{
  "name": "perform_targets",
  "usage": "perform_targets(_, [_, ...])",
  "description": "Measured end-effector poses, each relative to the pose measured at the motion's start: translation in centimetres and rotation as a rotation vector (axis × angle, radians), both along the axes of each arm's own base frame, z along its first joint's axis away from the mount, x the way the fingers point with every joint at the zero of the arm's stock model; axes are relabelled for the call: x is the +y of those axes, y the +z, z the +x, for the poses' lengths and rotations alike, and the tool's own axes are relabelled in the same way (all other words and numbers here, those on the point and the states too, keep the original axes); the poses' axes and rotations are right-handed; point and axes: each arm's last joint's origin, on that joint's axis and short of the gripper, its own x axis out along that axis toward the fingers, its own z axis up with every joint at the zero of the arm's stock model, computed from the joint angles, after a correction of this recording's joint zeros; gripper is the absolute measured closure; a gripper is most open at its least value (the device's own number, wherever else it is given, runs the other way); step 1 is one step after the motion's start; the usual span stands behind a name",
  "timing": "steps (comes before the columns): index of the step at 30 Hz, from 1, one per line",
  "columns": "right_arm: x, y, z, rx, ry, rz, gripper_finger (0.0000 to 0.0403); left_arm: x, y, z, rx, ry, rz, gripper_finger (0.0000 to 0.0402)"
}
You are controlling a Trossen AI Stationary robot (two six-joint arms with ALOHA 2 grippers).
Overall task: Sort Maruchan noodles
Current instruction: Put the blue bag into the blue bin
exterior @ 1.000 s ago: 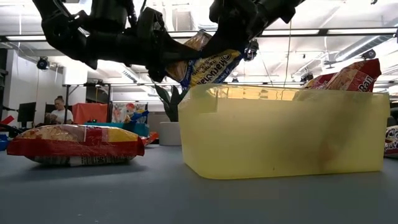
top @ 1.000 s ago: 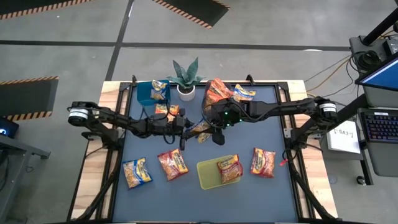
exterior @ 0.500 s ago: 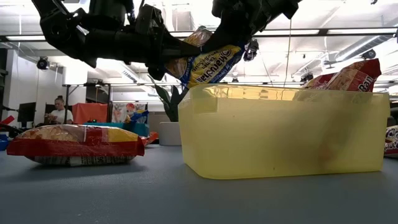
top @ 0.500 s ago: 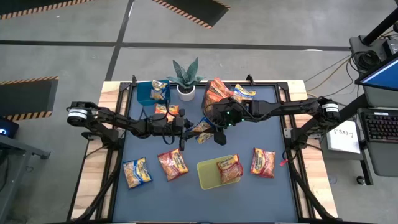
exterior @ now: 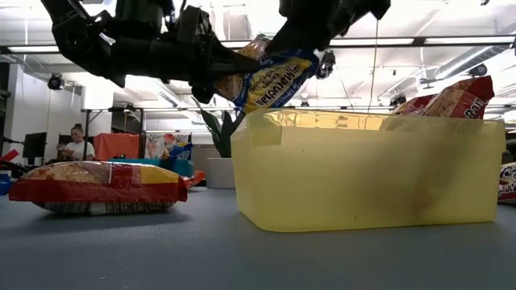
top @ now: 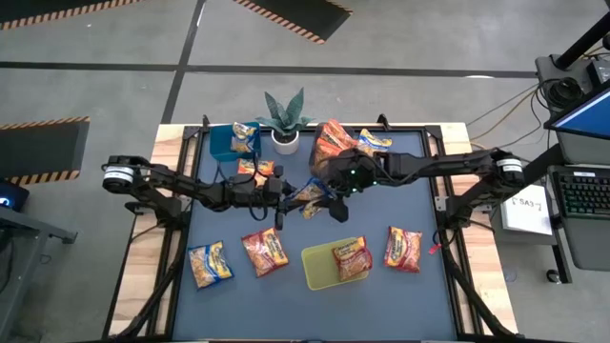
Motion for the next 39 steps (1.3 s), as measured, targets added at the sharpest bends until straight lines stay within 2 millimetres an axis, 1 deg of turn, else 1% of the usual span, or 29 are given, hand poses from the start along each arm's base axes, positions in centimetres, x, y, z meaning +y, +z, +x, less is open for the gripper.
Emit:
perform_targets(6, [0.1, 3.0, -2.5, -0.043, -0.008, -0.007, 0.0106, 0.0, 0.9, -0.4, -0.021, 0.008, -0.015, 0.0306])
perform_targets(9, [0.1, 4.6, -4.2, -0.072, -0.042, -0.023, 0.0095, 0.2, 1.6, -1.0, -0.01, 0.084, -0.026, 0.0306])
perform_targets(13, [0.2, 6.1, -6.5, -0.088, -0.102, -0.03, 0.009, 0.4, 2.8, -2.2, 0.022, 0.175, -0.035, 0.0306])
perform_targets(17, [0.3, 6.5, -8.3, -0.108, -0.137, -0.023, 0.0094, 0.6, 4.4, -4.1, 0.054, 0.311, -0.033, 0.0306])
perform_targets(20, [0.4, 5.7, -9.3, -0.096, -0.159, -0.011, 0.0099, 1.1, 5.4, -6.0, 0.109, 0.469, -0.007, 0.0306])
perform_targets(24, [0.5, 3.8, -10.1, -0.083, -0.175, 0.01, 0.0104, 1.7, 7.8, -8.2, 0.185, 0.703, 0.026, 0.0306])
perform_targets(27, [0.7, 2.3, -10.2, -0.107, -0.172, 0.015, 0.0106, 2.8, 8.9, -9.6, 0.282, 0.927, 0.058, 0.0306])
perform_targets(30, [0.7, 0.8, -10.1, -0.13, -0.175, 0.023, 0.0108, 4.3, 9.6, -10.6, 0.368, 1.061, 0.037, 0.0306])
perform_targets(35, [0.7, -1.3, -10.2, -0.124, -0.185, 0.043, 0.0109, 7.6, 8.9, -12.1, 0.561, 1.264, -0.045, 0.0306])
perform_targets(39, [0.7, -2.5, -10.3, -0.105, -0.192, 0.054, 0.0113, 10.5, 7.6, -12.8, 0.688, 1.33, -0.147, 0.0306])
